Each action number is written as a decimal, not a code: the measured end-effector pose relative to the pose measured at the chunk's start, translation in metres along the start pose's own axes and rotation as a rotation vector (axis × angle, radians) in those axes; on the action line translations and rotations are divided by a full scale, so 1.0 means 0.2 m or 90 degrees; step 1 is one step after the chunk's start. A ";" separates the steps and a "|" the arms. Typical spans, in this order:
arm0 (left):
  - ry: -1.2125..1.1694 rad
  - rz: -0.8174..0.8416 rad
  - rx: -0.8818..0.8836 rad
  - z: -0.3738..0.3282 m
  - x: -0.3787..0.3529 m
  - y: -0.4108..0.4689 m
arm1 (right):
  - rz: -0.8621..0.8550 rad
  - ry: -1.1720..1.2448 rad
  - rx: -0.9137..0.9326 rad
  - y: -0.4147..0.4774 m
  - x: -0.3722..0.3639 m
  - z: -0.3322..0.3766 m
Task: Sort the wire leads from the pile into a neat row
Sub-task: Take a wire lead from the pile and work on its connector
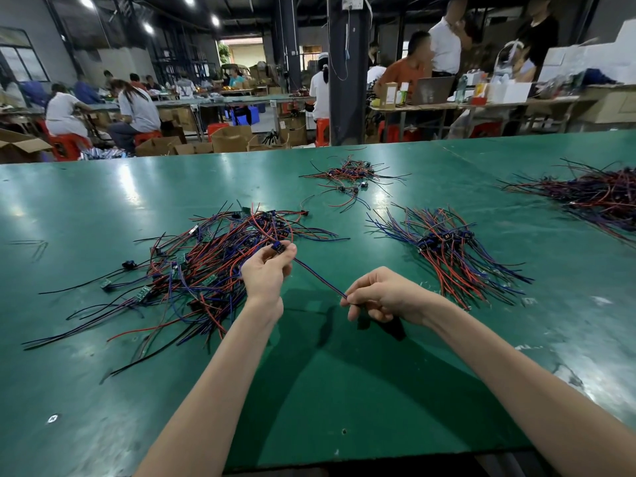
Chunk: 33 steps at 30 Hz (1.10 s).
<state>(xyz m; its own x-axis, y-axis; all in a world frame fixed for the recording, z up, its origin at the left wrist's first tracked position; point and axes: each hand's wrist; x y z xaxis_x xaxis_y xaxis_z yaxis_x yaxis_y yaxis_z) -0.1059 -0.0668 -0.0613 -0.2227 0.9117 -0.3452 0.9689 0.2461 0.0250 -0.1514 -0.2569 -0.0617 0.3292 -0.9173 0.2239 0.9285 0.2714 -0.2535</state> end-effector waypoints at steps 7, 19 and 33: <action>-0.027 0.111 0.092 0.00 -0.04 -0.06 | 0.057 -0.047 0.017 -0.01 0.02 0.02; 0.047 0.247 0.112 0.08 -0.13 -0.18 | -0.084 0.087 0.084 0.02 -0.01 -0.01; 0.084 0.226 0.070 0.10 -0.13 -0.19 | -0.105 0.114 0.072 0.05 -0.07 -0.03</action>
<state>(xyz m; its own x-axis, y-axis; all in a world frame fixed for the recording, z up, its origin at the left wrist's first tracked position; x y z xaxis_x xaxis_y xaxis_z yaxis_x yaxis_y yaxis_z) -0.1347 -0.1056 -0.0719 0.1236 0.9699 -0.2099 0.9923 -0.1225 0.0183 -0.1484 -0.2430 -0.0722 0.1453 -0.9861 0.0804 0.9837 0.1352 -0.1189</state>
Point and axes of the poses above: each hand's wrist, its own y-axis towards the middle knuckle, its own x-axis out of the back of the hand, z = x × y, and after that the axes turned 2 degrees about -x, right-handed
